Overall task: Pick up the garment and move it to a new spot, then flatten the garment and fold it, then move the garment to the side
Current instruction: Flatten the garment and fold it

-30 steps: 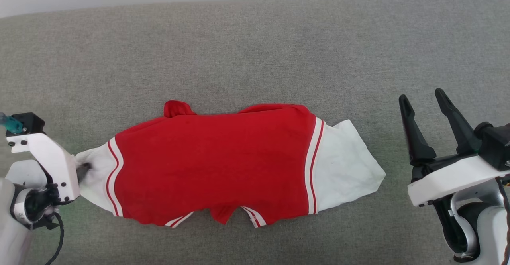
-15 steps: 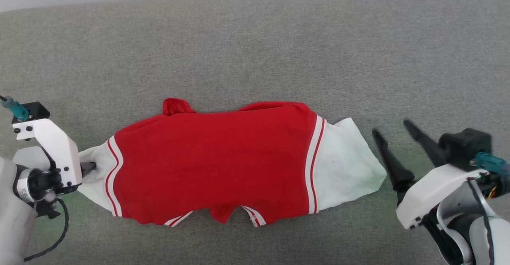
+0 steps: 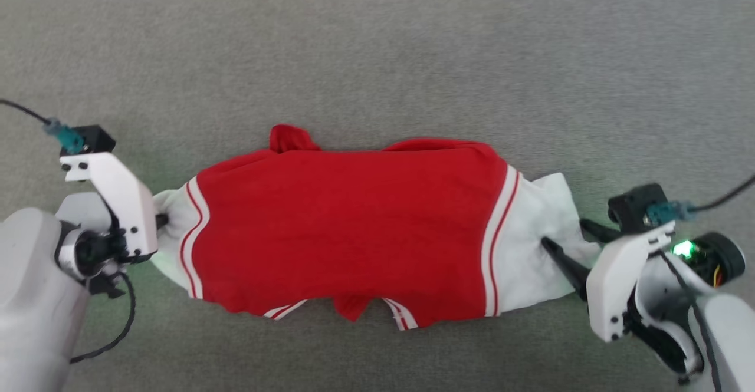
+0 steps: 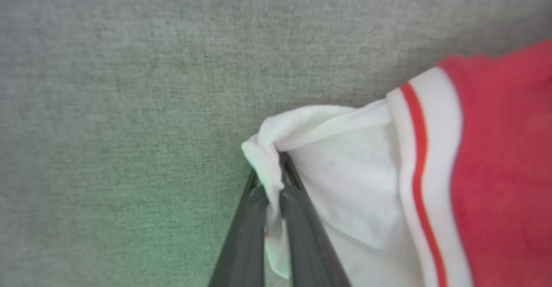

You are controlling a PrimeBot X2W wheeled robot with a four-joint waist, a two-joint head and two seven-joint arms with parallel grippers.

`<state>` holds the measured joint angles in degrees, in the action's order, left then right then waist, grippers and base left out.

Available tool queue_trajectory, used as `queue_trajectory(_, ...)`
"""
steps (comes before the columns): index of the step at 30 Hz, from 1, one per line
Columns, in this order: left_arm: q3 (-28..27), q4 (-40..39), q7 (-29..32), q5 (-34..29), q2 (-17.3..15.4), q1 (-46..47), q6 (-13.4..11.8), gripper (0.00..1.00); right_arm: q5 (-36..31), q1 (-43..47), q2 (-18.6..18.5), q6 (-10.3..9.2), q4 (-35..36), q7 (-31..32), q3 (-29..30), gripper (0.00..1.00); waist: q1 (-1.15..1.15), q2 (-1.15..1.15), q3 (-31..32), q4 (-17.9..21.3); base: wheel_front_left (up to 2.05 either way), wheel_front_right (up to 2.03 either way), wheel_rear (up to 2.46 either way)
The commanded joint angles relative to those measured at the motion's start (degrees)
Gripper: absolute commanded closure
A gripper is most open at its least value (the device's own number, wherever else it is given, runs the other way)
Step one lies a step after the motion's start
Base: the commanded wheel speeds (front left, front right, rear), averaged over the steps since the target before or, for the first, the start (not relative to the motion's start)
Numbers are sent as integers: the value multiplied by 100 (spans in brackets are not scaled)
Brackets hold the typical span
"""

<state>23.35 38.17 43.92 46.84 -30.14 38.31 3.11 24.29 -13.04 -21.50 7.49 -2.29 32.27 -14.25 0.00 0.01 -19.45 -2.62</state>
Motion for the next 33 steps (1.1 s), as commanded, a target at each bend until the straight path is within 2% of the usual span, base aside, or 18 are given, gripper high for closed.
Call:
queue_trajectory(1,197,75,-56,13,441,-80,83,100,40,-101,6,1,-180,82,-111,0,0,-1,-86,-103,0,0,0)
queue_trajectory(6,262,87,-139,33,591,69,156,100,347,-240,-28,2,-1045,502,-805,0,0,-1,-194,-283,0,0,0)
queue_trajectory(10,287,134,-190,64,651,91,198,100,713,-99,-54,23,-1506,1233,-1395,0,0,-1,-190,-381,0,0,0)
queue_trajectory(11,295,151,-198,62,646,83,197,100,824,-68,-74,28,-1536,1408,-1503,21,0,-1,-177,-394,0,0,0)
queue_trajectory(12,296,160,-199,62,640,78,203,100,929,-37,-124,30,-1521,1597,-1628,100,0,-1,-163,-402,0,0,0)
queue_trajectory(18,210,119,-276,82,490,178,196,100,1286,-321,-403,17,-1123,1583,-1337,100,0,-1,-30,-378,0,0,0)
queue_trajectory(22,151,-130,-214,67,289,362,187,100,1604,-583,-490,16,-633,1681,-858,100,0,-1,174,-314,0,0,0)
queue_trajectory(27,124,-790,130,51,22,589,105,100,1860,-952,-520,12,170,1876,-172,100,0,-1,603,-242,0,0,0)
queue_trajectory(33,-49,-1418,482,141,-192,912,-120,100,1884,-1380,-378,12,522,2015,320,100,0,-1,1059,-147,0,0,0)
